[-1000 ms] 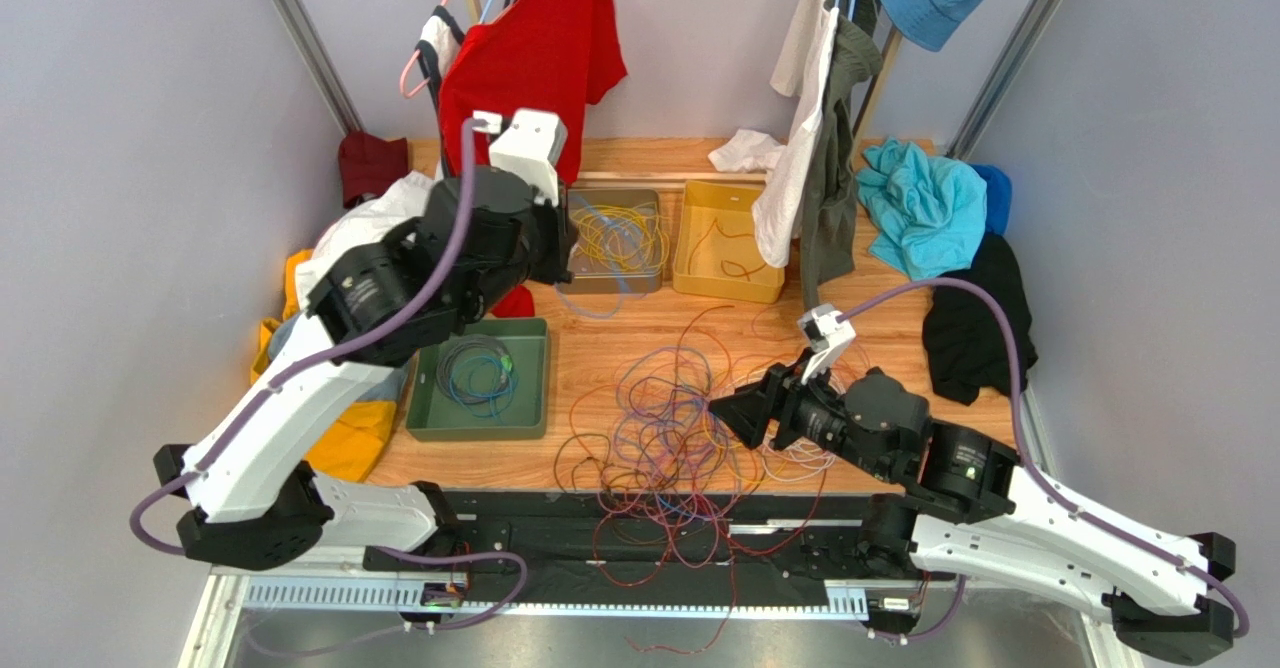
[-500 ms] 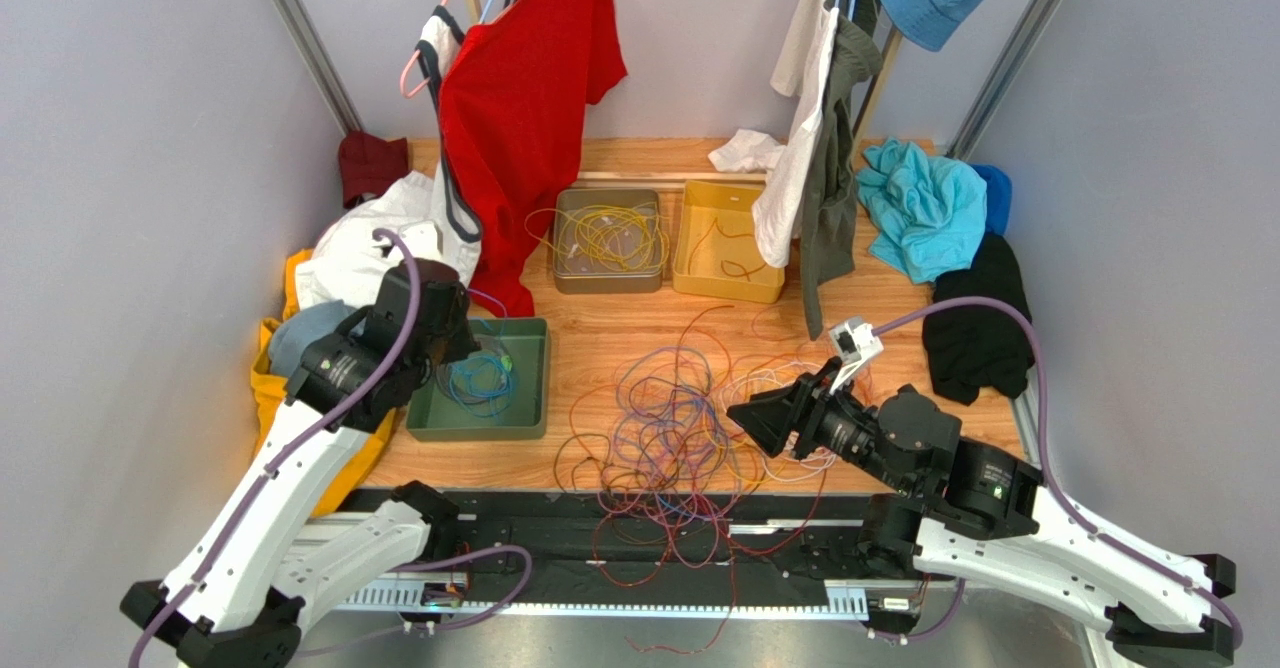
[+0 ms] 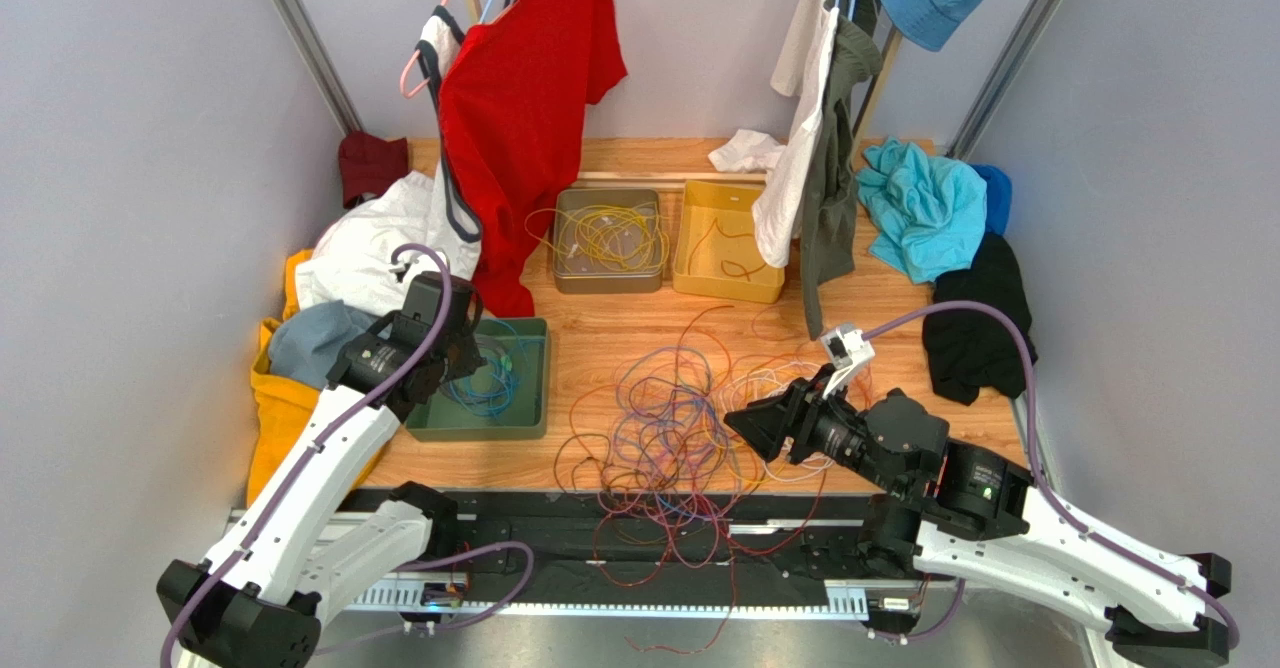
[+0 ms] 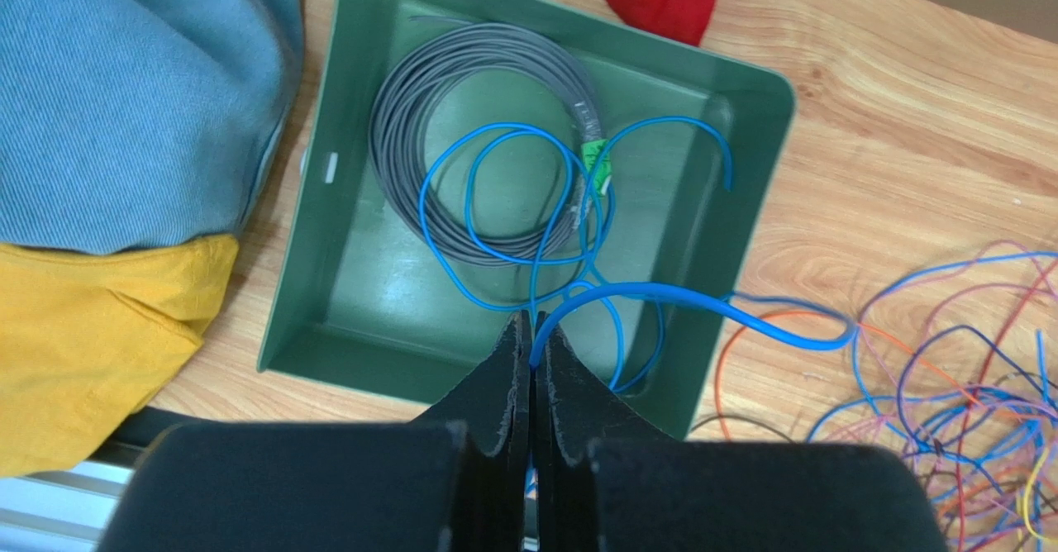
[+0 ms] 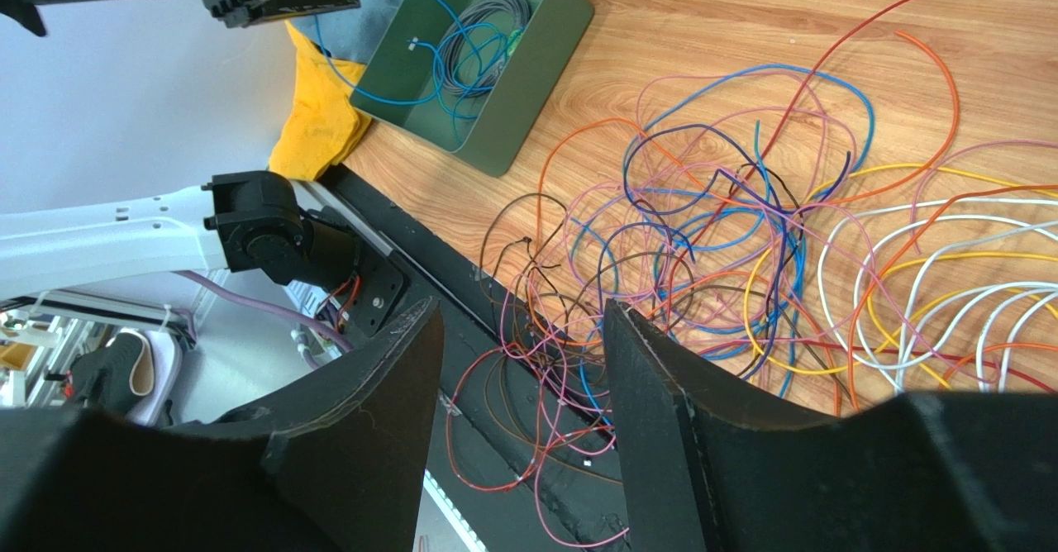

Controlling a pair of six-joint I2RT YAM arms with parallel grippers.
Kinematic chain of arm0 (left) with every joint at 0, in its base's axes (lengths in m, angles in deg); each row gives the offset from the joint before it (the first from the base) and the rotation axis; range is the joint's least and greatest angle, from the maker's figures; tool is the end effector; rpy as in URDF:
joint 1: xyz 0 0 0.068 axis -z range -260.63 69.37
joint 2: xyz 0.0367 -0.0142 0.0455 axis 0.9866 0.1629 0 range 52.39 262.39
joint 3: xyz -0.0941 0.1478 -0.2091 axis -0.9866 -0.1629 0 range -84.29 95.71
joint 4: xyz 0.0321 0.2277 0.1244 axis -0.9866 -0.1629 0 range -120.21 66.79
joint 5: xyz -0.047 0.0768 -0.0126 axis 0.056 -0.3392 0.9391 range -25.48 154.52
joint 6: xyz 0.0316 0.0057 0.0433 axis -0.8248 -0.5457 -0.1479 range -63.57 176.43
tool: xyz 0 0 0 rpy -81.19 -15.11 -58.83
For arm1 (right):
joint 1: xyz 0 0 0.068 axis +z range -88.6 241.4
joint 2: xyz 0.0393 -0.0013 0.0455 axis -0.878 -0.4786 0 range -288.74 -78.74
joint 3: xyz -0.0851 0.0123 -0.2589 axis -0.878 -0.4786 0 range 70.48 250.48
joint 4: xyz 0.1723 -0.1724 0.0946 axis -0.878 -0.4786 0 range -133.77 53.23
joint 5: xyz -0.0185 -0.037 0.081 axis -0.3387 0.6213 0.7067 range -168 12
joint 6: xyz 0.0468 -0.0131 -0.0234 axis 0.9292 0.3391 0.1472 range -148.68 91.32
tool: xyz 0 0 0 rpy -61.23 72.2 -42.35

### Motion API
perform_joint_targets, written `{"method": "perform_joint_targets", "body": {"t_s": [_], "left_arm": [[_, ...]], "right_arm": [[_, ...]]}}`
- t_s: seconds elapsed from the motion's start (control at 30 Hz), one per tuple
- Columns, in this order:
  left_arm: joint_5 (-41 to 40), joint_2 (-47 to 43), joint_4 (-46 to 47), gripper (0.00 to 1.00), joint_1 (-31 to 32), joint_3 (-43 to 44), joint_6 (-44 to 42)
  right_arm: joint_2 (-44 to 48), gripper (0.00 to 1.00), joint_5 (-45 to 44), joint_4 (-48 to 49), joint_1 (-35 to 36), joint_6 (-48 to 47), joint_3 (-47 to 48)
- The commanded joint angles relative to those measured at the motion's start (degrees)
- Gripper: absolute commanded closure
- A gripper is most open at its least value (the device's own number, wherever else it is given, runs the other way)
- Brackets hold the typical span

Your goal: Untangle the cables

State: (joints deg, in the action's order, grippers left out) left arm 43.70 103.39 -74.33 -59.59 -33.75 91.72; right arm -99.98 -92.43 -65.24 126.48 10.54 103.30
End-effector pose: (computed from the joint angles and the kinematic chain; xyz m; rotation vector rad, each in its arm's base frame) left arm 0.1595 -0.0478 0.2927 -0.4479 2.3503 -0.0060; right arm 0.0527 0.0920 0.2856 -0.2613 1.9687 1.0041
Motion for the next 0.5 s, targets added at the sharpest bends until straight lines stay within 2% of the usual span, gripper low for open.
{"method": "perform_joint_targets", "body": {"t_s": [0.0, 0.03, 0.07, 0.1, 0.17, 0.2, 0.3, 0.4, 0.47], "left_arm": [[0.7, 0.0, 3.2, 1.0, -2.3, -1.7, 1.6], [1.1, 0.2, 3.2, 0.98, -2.6, -2.0, 1.7], [1.4, 0.5, 3.2, 0.87, -3.1, -2.0, 1.6], [1.5, 1.1, 2.6, 0.65, -3.3, -1.9, 1.6], [1.0, 1.6, 1.7, 0.49, -3.4, -1.2, 1.7], [1.0, 1.5, 1.0, 0.38, -3.4, -0.8, 1.5], [0.7, -0.2, -0.5, 0.24, -3.5, 0.6, 1.3], [1.0, -2.6, -2.3, 0.21, -3.5, 2.1, 1.1], [4.2, -5.2, -2.1, 0.21, -3.4, 2.9, 0.6]], "right_arm": [[0.7, 0.46, -0.7, 0.8, 0.2, 1.0, -0.4], [0.7, 0.46, -0.6, 0.6, 0.2, 1.1, -0.6], [0.7, 0.46, -0.7, 0.6, 0.2, 1.2, -0.7], [0.9, 0.46, -0.6, 0.5, 0.2, 1.5, -0.9], [1.1, 0.46, -0.5, 0.3, 0.1, 1.6, -1.2], [1.3, 0.46, -0.6, 0.3, 0.2, 1.6, -1.3], [1.4, 0.46, -1.2, -0.4, 0.2, 1.6, -1.1], [1.3, 0.46, -1.4, -0.6, 0.2, 1.5, -1.0], [1.3, 0.46, -1.5, -0.1, 0.2, 1.5, -1.5]]}}
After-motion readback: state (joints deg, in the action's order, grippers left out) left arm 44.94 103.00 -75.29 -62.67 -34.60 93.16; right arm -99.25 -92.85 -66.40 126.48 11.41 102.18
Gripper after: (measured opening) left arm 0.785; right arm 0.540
